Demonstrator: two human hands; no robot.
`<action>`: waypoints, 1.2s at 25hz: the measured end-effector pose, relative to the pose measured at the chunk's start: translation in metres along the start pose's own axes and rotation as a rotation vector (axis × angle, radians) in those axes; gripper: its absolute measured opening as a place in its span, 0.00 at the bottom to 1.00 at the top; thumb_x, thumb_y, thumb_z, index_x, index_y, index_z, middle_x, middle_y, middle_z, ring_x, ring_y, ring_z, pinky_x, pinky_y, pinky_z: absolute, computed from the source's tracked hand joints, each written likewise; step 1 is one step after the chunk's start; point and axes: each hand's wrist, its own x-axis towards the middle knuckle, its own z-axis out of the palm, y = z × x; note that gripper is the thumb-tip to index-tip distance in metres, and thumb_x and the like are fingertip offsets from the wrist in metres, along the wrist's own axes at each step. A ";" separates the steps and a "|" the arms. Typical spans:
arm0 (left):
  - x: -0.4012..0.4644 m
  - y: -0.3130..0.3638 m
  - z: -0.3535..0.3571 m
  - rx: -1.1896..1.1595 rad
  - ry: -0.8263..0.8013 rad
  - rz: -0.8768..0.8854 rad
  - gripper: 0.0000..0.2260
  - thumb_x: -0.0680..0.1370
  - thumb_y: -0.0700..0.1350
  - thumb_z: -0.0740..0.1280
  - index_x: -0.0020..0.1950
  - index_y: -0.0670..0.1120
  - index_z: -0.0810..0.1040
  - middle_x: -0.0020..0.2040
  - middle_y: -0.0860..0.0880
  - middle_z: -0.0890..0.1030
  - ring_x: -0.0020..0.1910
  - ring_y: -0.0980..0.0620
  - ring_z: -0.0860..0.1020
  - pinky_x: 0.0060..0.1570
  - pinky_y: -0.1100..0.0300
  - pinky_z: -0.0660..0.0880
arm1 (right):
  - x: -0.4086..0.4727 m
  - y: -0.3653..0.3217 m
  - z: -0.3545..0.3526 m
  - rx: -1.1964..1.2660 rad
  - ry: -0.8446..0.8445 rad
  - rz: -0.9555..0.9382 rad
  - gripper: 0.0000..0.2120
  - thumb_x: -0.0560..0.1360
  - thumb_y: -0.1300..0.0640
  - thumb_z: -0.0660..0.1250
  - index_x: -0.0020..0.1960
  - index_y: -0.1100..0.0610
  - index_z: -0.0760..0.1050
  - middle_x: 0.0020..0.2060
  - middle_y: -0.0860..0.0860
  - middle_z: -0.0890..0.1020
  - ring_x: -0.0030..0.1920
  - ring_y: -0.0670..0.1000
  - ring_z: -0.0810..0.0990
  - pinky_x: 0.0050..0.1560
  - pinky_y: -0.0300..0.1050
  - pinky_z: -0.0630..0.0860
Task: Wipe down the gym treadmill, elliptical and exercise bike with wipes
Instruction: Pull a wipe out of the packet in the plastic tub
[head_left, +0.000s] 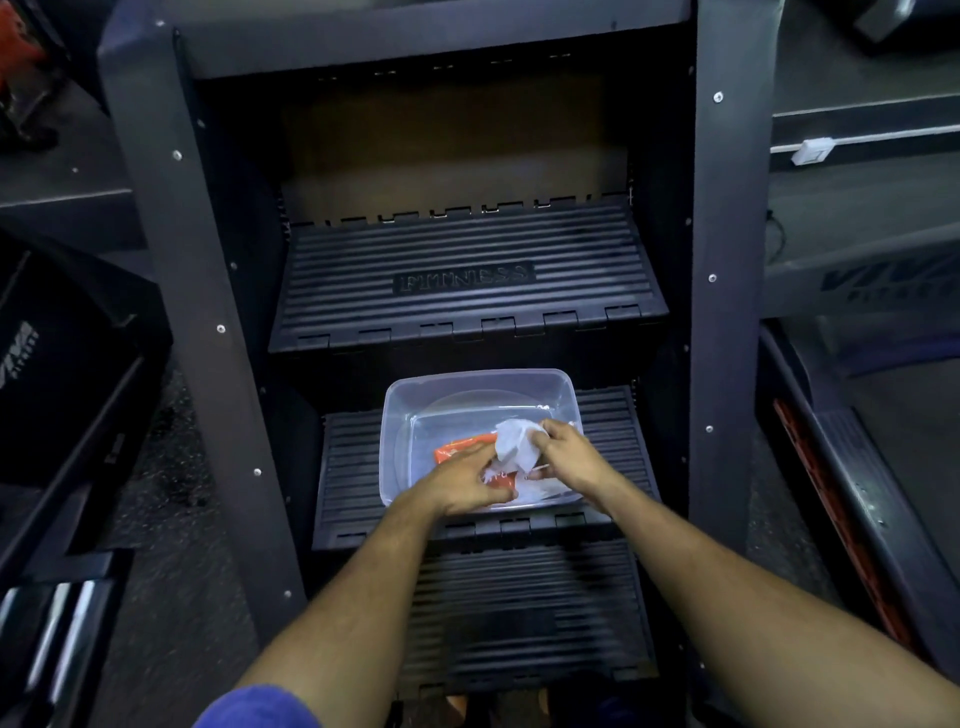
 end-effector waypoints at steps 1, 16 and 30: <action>0.003 0.000 -0.001 0.067 -0.010 0.005 0.33 0.78 0.58 0.70 0.80 0.58 0.62 0.73 0.55 0.69 0.69 0.53 0.70 0.66 0.59 0.65 | 0.000 0.001 -0.001 0.034 0.015 -0.012 0.11 0.85 0.57 0.56 0.52 0.58 0.76 0.49 0.58 0.82 0.50 0.55 0.84 0.51 0.55 0.84; 0.031 0.004 0.019 0.429 0.257 -0.141 0.04 0.79 0.49 0.71 0.47 0.53 0.77 0.49 0.52 0.81 0.46 0.50 0.76 0.52 0.54 0.75 | -0.024 0.001 0.005 -0.276 0.358 -0.160 0.13 0.85 0.50 0.55 0.44 0.51 0.70 0.35 0.48 0.77 0.32 0.44 0.74 0.27 0.32 0.67; 0.008 0.021 -0.020 0.118 0.329 -0.118 0.20 0.76 0.37 0.64 0.63 0.57 0.78 0.59 0.53 0.83 0.59 0.48 0.80 0.57 0.57 0.76 | -0.046 -0.049 -0.039 -0.020 0.263 -0.333 0.17 0.82 0.46 0.58 0.43 0.57 0.75 0.35 0.51 0.77 0.37 0.47 0.76 0.42 0.57 0.80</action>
